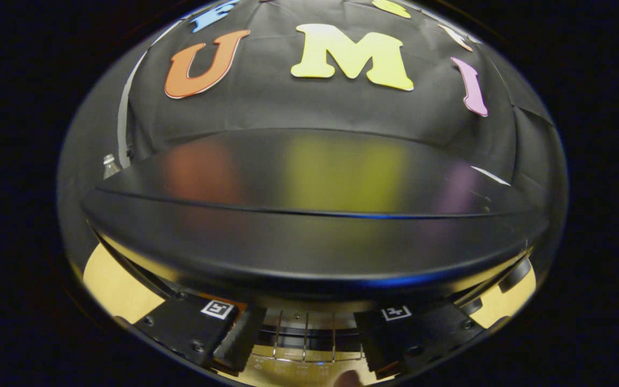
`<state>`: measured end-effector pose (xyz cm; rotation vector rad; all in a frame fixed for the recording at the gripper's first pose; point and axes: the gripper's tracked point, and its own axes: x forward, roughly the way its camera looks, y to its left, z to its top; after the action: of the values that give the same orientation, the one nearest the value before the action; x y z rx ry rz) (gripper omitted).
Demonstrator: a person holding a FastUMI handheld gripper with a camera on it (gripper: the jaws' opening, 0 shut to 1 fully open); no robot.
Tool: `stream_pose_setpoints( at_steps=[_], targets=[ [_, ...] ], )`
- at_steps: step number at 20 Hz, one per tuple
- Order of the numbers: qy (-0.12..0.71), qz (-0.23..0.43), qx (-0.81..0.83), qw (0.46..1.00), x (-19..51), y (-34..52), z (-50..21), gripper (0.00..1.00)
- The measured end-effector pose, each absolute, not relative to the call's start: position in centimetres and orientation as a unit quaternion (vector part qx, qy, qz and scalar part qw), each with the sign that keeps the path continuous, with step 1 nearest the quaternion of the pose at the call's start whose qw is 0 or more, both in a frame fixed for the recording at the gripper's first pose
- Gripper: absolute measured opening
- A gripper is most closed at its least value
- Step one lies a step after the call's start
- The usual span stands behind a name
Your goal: Open the toaster oven, put the food inside, and close the toaster oven door.
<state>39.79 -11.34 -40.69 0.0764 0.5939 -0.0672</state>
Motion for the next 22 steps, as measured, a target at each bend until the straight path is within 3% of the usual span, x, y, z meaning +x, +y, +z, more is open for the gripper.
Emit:
stream_pose_setpoints(
  at_steps=[4, 14, 22],
  targets=[
    [0.283, -0.025, 0.064, 0.957, 38.1, -11.1, -39.2, 0.95],
    [0.251, 0.023, 0.088, 0.964, 25.9, -8.5, -32.8, 0.95],
    [0.214, 0.010, 0.049, 0.976, 14.5, -9.6, -30.6, 1.00]
  ],
)
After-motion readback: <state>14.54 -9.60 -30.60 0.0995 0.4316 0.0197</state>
